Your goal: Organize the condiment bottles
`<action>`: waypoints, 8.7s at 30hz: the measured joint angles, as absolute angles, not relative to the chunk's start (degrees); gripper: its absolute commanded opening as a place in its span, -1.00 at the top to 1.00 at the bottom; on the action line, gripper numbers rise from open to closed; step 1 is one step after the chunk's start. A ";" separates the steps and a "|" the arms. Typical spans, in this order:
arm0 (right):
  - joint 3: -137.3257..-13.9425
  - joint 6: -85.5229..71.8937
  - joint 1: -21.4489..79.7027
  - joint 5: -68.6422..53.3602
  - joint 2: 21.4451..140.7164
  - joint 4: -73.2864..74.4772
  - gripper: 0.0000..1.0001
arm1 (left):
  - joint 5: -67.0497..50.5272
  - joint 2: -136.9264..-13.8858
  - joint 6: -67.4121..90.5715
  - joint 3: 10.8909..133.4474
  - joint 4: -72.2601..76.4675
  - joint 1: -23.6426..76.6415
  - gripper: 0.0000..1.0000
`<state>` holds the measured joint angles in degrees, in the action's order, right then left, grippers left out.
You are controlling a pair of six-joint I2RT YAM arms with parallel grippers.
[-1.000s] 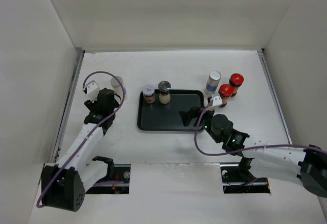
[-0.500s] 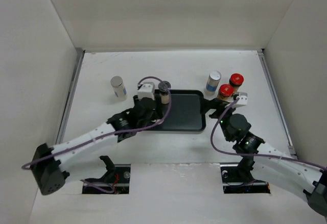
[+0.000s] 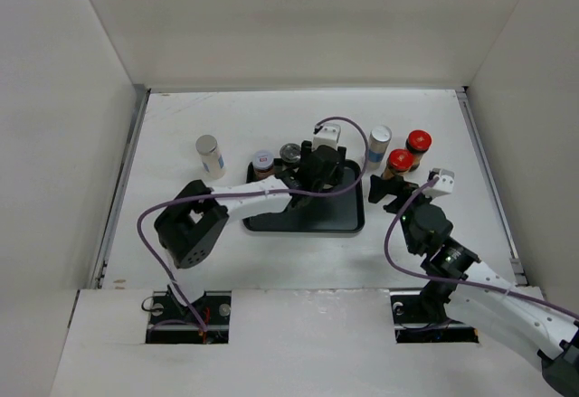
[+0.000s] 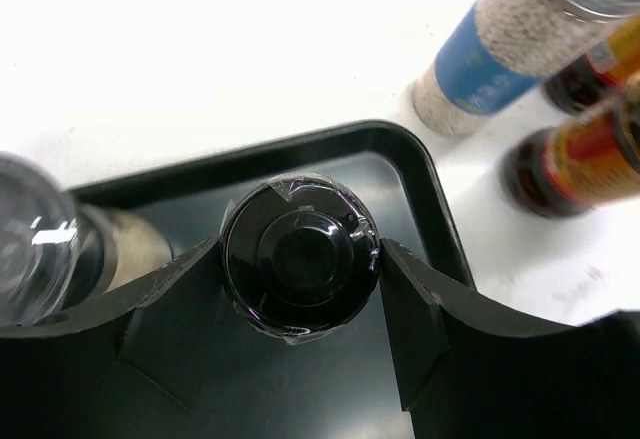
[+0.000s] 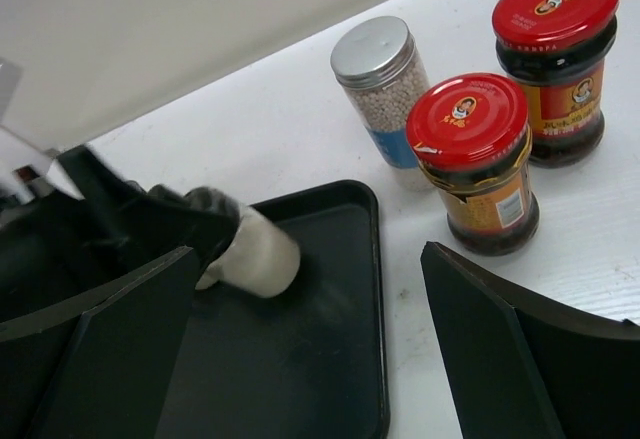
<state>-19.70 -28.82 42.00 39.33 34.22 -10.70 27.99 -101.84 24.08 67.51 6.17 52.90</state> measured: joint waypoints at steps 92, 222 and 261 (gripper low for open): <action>-42.78 -19.84 37.06 35.64 73.43 -13.67 -0.22 | 40.56 -45.10 27.81 8.97 39.68 36.80 -0.66; -52.34 -17.52 35.55 30.63 82.74 -15.27 -1.00 | 39.55 -45.60 30.50 12.49 32.45 37.15 -0.86; -20.91 -26.79 52.60 26.48 55.77 -26.68 -0.67 | 36.99 -78.61 22.65 48.84 1.30 17.69 0.30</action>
